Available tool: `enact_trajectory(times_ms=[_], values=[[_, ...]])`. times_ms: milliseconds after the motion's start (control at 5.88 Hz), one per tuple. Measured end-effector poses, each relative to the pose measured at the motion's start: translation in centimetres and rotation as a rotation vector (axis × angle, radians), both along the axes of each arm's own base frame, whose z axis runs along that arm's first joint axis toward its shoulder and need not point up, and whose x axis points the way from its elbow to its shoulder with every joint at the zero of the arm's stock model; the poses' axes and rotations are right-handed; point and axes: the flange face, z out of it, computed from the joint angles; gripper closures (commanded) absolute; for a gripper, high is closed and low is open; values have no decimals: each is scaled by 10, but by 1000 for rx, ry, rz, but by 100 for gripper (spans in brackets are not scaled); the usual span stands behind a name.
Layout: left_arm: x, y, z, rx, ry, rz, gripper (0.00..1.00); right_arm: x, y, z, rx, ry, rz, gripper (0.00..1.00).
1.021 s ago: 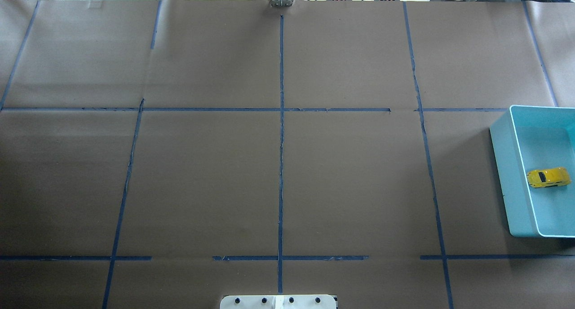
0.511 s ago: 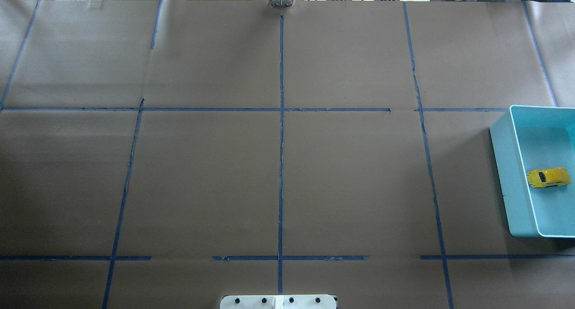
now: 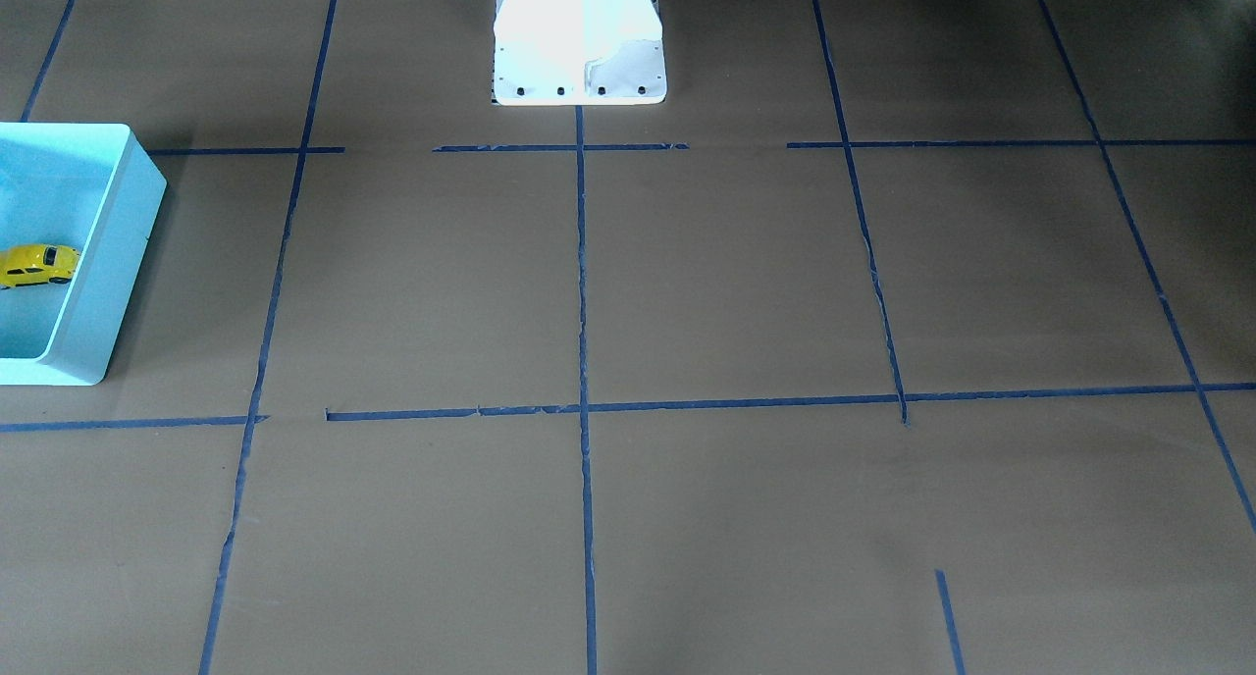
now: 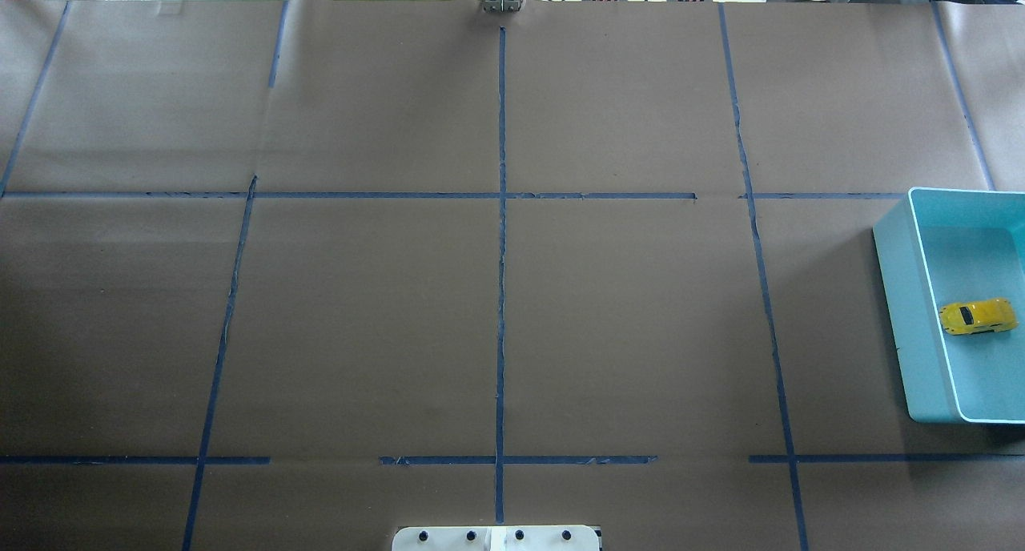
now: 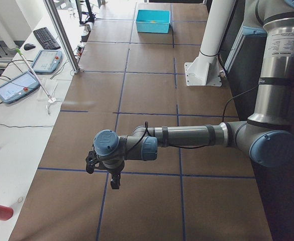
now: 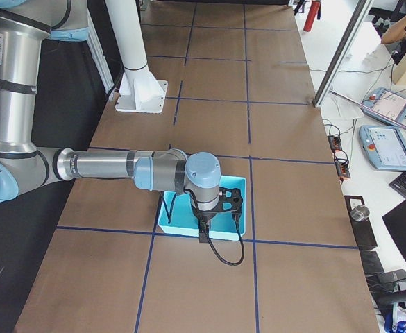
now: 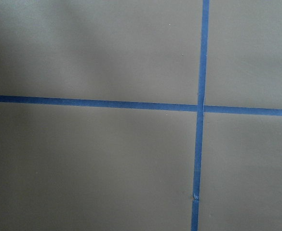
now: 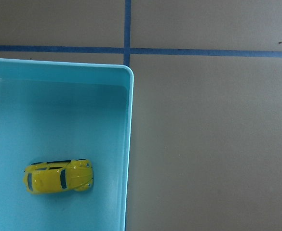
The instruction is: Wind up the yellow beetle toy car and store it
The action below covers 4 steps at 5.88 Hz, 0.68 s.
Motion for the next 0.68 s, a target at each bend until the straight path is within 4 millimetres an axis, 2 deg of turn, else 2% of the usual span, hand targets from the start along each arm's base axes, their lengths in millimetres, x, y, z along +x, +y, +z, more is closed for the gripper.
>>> enact_trajectory(times_ms=[681], values=[[0,0,0,0,0,1,0,-5,-5,-12,25,-4,-11,0]])
